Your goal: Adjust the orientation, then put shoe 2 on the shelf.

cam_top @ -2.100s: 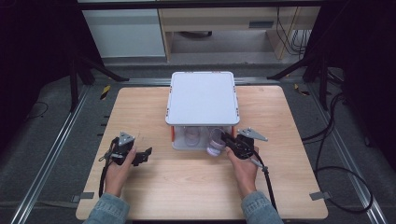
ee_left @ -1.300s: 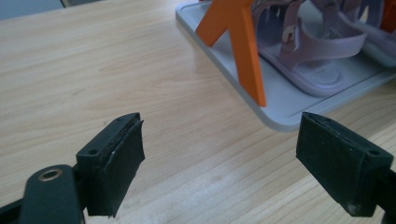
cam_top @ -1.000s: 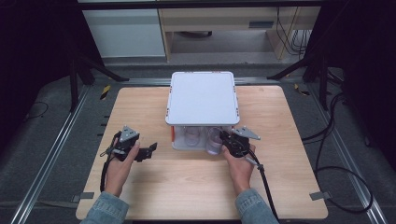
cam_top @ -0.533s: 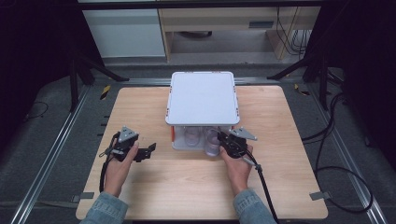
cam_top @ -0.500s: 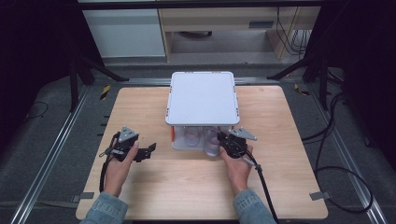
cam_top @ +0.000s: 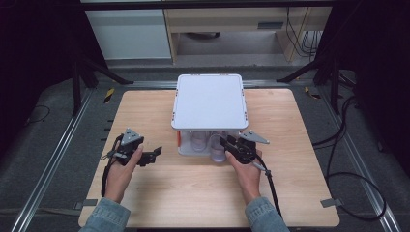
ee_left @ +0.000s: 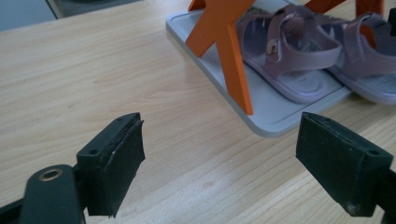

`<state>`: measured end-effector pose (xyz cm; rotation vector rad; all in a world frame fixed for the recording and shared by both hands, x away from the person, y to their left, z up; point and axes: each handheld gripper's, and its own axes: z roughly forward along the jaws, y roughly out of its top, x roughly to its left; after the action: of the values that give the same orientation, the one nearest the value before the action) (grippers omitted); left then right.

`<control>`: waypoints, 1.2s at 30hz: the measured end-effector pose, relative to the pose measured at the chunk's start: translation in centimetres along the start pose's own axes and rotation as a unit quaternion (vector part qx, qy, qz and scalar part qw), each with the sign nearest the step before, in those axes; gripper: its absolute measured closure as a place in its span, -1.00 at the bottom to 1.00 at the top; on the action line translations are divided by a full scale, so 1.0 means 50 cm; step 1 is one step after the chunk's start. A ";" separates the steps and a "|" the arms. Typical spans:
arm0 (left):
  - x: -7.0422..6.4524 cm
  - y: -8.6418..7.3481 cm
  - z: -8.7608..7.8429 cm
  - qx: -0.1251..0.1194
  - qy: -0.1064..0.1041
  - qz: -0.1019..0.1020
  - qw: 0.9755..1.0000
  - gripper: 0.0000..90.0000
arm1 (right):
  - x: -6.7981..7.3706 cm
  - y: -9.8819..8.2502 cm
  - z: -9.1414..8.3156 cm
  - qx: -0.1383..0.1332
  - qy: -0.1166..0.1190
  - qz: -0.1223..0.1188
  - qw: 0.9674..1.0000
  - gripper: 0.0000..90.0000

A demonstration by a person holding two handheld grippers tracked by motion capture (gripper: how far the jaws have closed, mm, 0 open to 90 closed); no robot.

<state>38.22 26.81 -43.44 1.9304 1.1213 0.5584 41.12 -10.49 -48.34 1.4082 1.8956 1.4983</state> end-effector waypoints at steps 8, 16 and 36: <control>-0.003 0.065 -0.030 -0.011 -0.031 0.014 0.999 -0.65 | 0.005 0.014 -0.032 0.002 0.054 -0.002 0.999 0.72; -0.013 0.145 -0.047 -0.036 -0.063 0.029 0.997 -0.58 | 0.002 0.015 -0.053 0.017 0.073 -0.018 0.997 0.84; -0.103 0.260 0.027 -0.029 -0.113 0.058 0.991 0.85 | 0.015 0.006 -0.078 0.043 0.126 -0.044 0.990 0.96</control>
<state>43.05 18.25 -33.41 1.9611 0.8457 0.4174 37.99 -11.94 -46.34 1.1991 2.1659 1.6329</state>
